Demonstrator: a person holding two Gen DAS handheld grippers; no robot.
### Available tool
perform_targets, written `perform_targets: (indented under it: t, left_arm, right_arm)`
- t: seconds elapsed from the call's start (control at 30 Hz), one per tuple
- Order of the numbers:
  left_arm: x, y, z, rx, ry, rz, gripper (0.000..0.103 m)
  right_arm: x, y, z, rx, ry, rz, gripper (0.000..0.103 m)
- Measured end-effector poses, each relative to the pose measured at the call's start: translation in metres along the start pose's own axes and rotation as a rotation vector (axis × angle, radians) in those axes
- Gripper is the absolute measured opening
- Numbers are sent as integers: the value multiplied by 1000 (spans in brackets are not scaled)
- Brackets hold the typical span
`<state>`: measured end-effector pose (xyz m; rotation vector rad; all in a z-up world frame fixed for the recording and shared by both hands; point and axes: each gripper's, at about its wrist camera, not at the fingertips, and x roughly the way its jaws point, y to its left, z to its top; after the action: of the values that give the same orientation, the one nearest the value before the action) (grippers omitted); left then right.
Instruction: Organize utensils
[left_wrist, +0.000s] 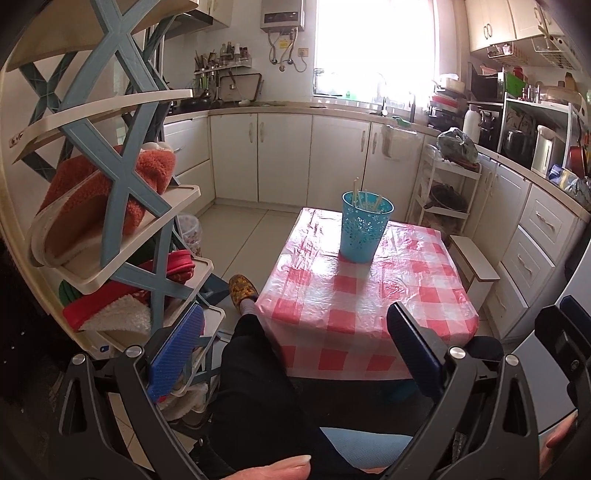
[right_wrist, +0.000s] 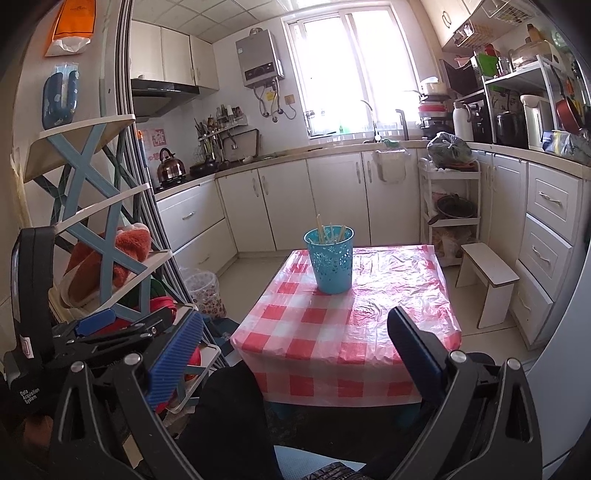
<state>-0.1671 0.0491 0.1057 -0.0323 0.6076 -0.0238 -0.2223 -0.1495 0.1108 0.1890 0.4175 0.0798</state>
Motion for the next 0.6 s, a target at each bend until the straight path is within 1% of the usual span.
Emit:
perform_targets:
  t: [0.2,0.4,0.6]
  left_arm:
    - [-3,-3,-2,15,-8,-2,95]
    - [-7,-2,-3,12,-19,-20,95]
    - [-8,-4,-3,23,-21,-4,95]
  right_arm:
    - [-1,2,-1,-3,5,5,96]
    - [-1,3,-1,-3,5,5,96]
    - [-3,6,-2,-9,3,3,96]
